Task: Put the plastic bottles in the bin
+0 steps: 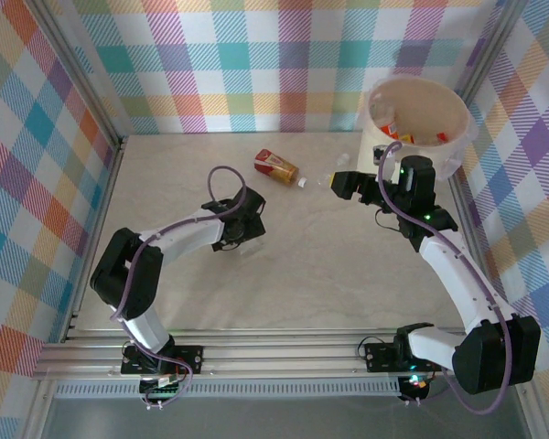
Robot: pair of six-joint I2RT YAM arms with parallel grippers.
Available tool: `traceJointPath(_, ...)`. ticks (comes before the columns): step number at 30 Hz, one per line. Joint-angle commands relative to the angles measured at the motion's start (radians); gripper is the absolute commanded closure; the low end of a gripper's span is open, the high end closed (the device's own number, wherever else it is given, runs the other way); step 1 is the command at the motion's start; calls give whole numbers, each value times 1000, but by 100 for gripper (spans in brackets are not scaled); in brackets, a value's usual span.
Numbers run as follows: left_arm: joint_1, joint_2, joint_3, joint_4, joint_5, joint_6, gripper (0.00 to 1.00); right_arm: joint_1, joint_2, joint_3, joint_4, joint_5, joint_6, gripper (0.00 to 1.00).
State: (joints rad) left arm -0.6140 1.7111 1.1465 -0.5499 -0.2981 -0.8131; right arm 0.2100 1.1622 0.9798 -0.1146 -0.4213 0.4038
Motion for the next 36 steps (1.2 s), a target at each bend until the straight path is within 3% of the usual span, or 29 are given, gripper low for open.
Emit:
traceJointPath(1, -6, 29, 58, -34, -59, -22, 0, 6, -27, 26, -9, -8, -14, 0)
traceJointPath(16, 77, 134, 137, -46, -43, -59, 0, 7, -50, 24, -13, -4, -11, 0)
traceJointPath(25, 120, 227, 161, 35, -17, -59, 0, 7, -82, 20, -30, 4, -18, 0)
traceJointPath(30, 130, 228, 150, 89, 2, -40, 16, 7, -93, 20, -41, 1, -23, 0)
traceJointPath(36, 129, 143, 95, 153, 28, 2, 21, 7, -102, -1, -53, -9, -26, 0)
